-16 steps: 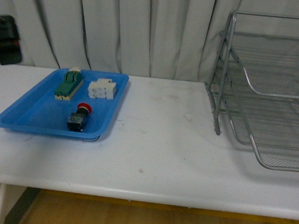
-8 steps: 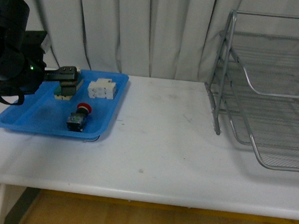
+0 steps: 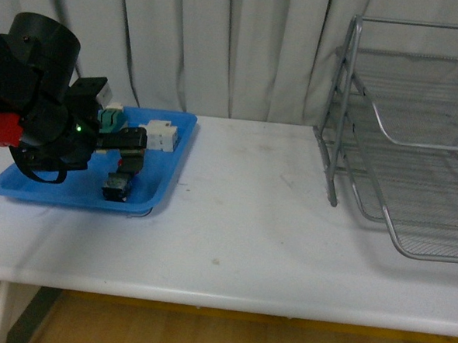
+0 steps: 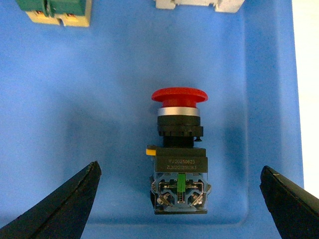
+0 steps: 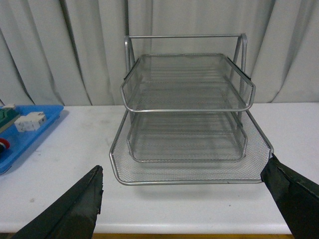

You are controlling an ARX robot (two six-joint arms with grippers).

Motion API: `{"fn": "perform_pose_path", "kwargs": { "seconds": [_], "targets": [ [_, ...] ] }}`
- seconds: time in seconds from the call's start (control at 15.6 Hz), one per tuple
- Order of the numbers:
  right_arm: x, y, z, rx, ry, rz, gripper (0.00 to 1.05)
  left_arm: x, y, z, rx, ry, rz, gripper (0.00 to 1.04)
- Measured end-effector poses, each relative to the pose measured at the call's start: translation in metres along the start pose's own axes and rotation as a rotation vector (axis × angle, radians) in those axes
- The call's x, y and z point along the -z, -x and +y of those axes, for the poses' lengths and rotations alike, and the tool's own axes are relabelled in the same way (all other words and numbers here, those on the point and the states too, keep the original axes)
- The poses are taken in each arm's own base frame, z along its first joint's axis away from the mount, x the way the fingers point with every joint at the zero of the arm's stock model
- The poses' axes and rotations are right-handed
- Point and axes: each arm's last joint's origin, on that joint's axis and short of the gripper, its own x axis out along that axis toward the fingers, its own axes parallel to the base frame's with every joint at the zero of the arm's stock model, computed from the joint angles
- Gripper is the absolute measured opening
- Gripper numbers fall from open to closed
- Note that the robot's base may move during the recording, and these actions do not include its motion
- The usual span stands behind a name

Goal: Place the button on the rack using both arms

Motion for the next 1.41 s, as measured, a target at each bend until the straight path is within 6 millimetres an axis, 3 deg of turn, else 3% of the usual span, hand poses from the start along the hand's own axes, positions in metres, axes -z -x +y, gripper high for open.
{"fn": "perform_pose_path", "kwargs": {
  "seconds": [0.38,0.64,0.96,1.02,1.22,1.41],
  "targets": [
    [0.0,0.0,0.0,0.0,0.0,0.0,0.98,0.008,-0.028,-0.002,-0.032,-0.027,0.05,0.98],
    [0.0,0.0,0.0,0.0,0.0,0.0,0.98,0.015,-0.035,-0.003,-0.035,-0.04,0.082,0.97],
    [0.0,0.0,0.0,0.0,0.0,0.0,0.98,0.018,-0.034,-0.003,-0.01,-0.044,0.077,0.43],
    [0.0,0.0,0.0,0.0,0.0,0.0,0.98,0.017,-0.032,-0.003,-0.004,-0.046,0.073,0.38],
    [0.0,0.0,0.0,0.0,0.0,0.0,0.98,0.011,-0.019,-0.005,0.01,-0.067,0.044,0.37],
    [0.0,0.0,0.0,0.0,0.0,0.0,0.98,-0.009,0.027,-0.008,0.037,-0.077,-0.082,0.37]
  ]
}}
